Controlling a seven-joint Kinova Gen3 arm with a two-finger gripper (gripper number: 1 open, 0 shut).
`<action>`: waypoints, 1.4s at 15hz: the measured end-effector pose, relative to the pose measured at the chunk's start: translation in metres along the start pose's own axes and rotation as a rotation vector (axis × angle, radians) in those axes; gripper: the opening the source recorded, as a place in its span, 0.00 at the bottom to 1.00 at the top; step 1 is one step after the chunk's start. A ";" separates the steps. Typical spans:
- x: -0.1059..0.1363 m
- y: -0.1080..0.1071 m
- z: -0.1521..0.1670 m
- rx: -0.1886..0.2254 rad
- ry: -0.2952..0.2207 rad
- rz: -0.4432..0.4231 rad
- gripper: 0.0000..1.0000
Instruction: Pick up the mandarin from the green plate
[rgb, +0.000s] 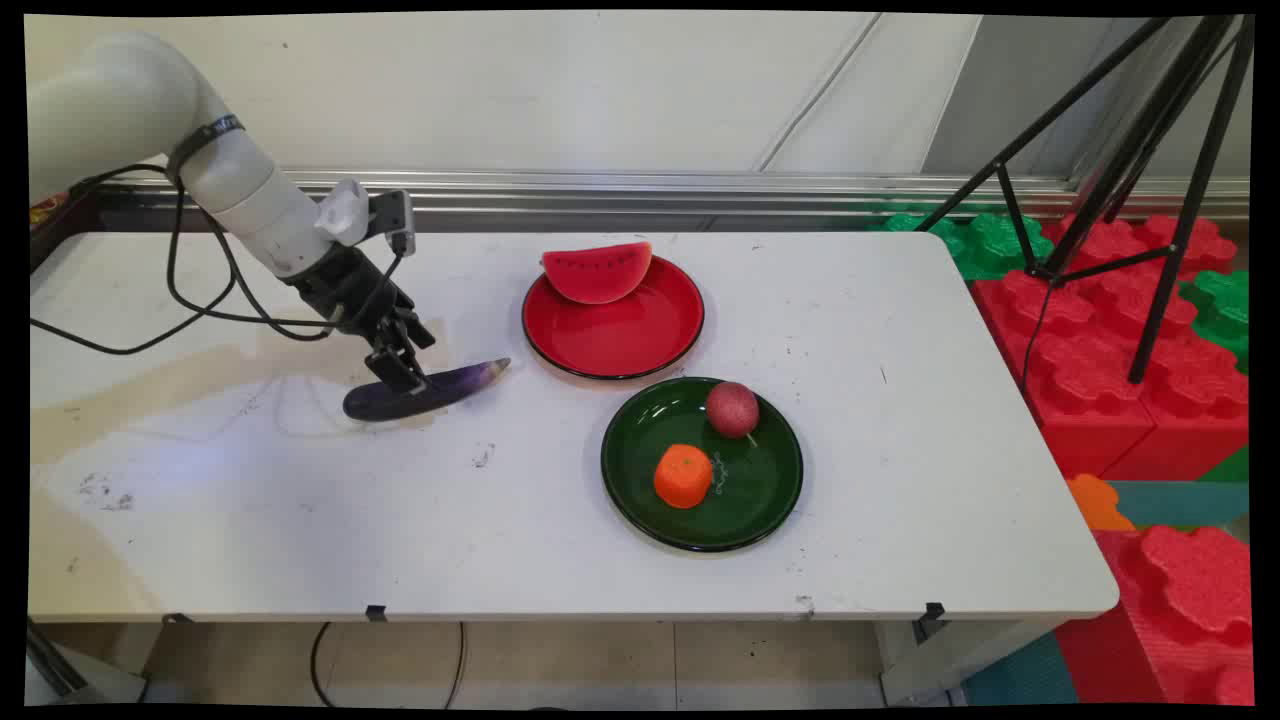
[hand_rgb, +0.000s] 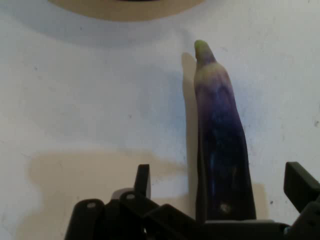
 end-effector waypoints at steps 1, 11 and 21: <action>0.000 0.000 -0.002 0.001 0.005 0.003 1.00; 0.023 0.013 -0.045 -0.023 0.116 0.115 1.00; 0.071 0.048 -0.054 -0.103 0.220 0.241 1.00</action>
